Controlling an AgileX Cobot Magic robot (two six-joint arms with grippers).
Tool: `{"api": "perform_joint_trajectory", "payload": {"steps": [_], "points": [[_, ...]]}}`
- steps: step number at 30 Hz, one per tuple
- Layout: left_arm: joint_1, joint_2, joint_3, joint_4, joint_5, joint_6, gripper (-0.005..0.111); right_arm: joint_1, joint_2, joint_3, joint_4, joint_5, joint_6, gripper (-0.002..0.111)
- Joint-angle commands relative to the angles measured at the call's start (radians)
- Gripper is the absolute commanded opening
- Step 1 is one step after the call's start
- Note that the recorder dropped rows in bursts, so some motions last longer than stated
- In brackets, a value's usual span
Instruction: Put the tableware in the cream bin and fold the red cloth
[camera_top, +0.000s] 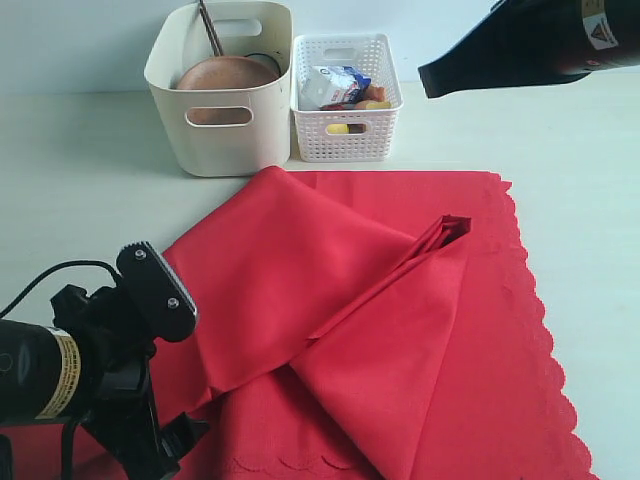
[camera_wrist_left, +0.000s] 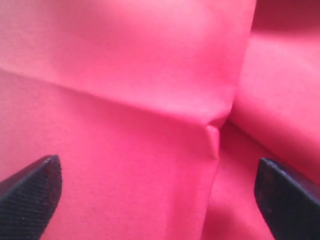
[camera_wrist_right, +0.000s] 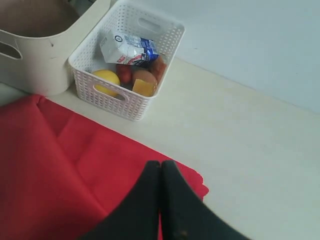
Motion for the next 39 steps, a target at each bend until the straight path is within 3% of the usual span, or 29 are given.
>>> {"api": "perform_joint_trajectory", "payload": {"steps": [1, 8, 12, 15, 23, 33, 36, 39], "points": [[0.001, 0.003, 0.005, 0.032, -0.026, -0.005, 0.101, 0.0, 0.003, 0.005, -0.003, -0.012, 0.004, 0.0], [0.002, 0.027, 0.005, 0.058, -0.096, -0.005, 0.101, 0.0, 0.003, 0.005, -0.003, -0.012, 0.004, 0.0], [0.002, 0.099, 0.005, 0.069, -0.091, -0.003, 0.089, 0.0, 0.003, 0.005, 0.004, -0.012, 0.004, 0.0], [0.004, 0.129, 0.003, 0.081, -0.075, -0.003, 0.069, 0.0, 0.003, 0.005, 0.008, -0.012, 0.004, 0.0], [0.004, 0.101, -0.058, 0.081, 0.005, -0.003, 0.0, 0.0, 0.003, 0.005, 0.008, -0.012, 0.004, 0.0], [-0.028, -0.005, -0.176, 0.081, 0.061, 0.003, 0.0, 0.0, 0.003, 0.005, 0.004, -0.02, -0.007, 0.0], [-0.068, -0.012, -0.265, 0.081, 0.061, 0.003, 0.0, 0.0, 0.003, 0.005, 0.004, -0.02, -0.024, 0.0], [-0.098, 0.012, -0.472, 0.079, 0.061, 0.019, 0.0, 0.0, 0.003, 0.005, -0.032, 0.004, -0.032, 0.0]]}}
